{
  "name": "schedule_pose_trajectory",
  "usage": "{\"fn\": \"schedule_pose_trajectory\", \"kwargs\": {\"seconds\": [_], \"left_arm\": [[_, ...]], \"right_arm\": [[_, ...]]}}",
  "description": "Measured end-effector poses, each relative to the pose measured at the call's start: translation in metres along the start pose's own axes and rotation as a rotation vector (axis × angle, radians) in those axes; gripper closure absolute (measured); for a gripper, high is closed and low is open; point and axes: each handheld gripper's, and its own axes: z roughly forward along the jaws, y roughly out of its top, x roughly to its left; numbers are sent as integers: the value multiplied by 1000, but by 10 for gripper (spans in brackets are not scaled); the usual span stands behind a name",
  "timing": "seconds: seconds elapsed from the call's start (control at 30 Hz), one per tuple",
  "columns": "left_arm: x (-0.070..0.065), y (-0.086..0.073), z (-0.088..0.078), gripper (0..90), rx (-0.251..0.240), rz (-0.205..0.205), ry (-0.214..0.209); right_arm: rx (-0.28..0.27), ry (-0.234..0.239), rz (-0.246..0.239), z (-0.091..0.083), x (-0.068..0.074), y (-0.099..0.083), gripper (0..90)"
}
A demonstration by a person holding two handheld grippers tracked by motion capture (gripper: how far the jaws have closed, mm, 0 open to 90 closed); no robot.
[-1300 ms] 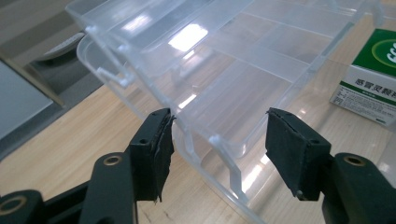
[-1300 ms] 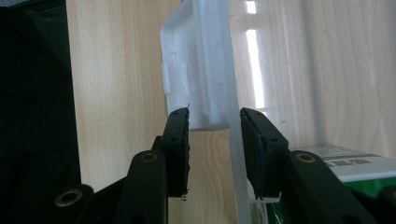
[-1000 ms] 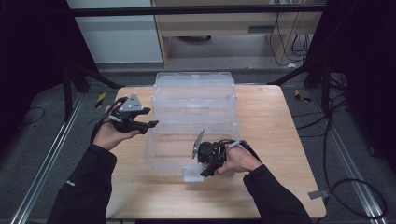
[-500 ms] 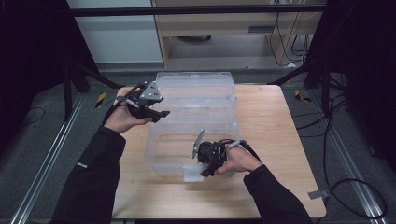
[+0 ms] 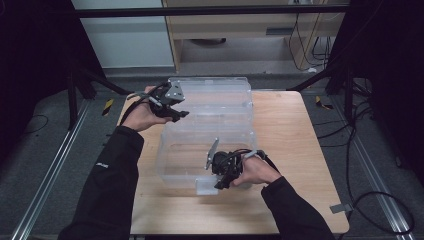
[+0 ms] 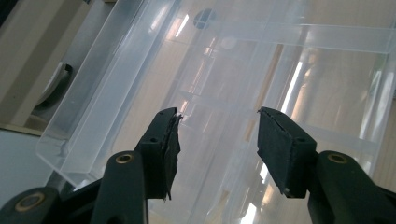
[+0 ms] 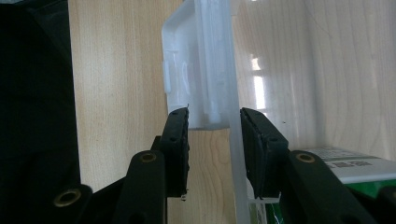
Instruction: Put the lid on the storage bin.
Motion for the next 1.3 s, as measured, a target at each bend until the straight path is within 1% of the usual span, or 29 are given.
{"fn": "schedule_pose_trajectory", "kwargs": {"seconds": [0.03,0.1,0.23,0.27,0.3,0.33,0.4,0.43,0.47,0.53,0.57,0.63,0.73,0.77,0.8,0.83,0.9,1.03,1.07,1.13,1.17,1.3], "left_arm": [[0,0,2,485,8,4,1],[1,2,6,490,38,34,0],[0,4,11,501,53,59,0],[1,4,12,505,71,67,-5],[1,4,15,508,74,79,-4],[1,5,17,519,76,80,-5],[2,6,19,531,91,86,-22],[1,5,21,542,87,85,-25],[1,6,22,553,97,92,-31],[1,6,25,588,93,104,-29],[1,7,25,595,92,106,-34],[0,10,25,619,106,125,-39],[-1,12,24,653,130,163,-39],[-1,13,22,672,132,166,-57],[-1,14,21,720,126,166,-64],[-1,16,19,739,147,179,-69],[-2,17,19,759,167,200,-64],[-3,21,18,791,182,227,-72],[-3,21,18,799,189,226,-76],[-3,23,18,815,184,233,-89],[-4,24,17,825,190,233,-94],[-5,27,16,846,205,244,-100]], "right_arm": [[3,-1,1,0,0,0,636],[5,-4,0,0,0,1,636],[8,-5,-5,0,0,1,636],[7,-4,-5,0,0,1,636],[7,-4,-5,0,0,1,636],[7,-4,-7,0,0,1,636],[7,-4,-5,0,0,1,636],[8,-5,-5,0,0,1,637],[10,-3,-4,0,0,1,637],[9,-2,-6,0,0,1,637],[9,-1,-6,0,0,1,638],[8,-1,-7,0,0,1,638],[10,-1,-6,0,0,1,638],[10,-1,-6,0,0,1,638],[8,-1,-6,0,0,1,638],[6,-3,-8,0,0,1,638],[7,-3,-10,0,-1,1,638],[7,-4,-6,0,0,1,639],[7,-4,-5,0,0,1,639],[4,-6,-6,0,0,1,640],[4,-6,-4,0,0,1,640],[6,-8,2,0,0,1,643]]}}
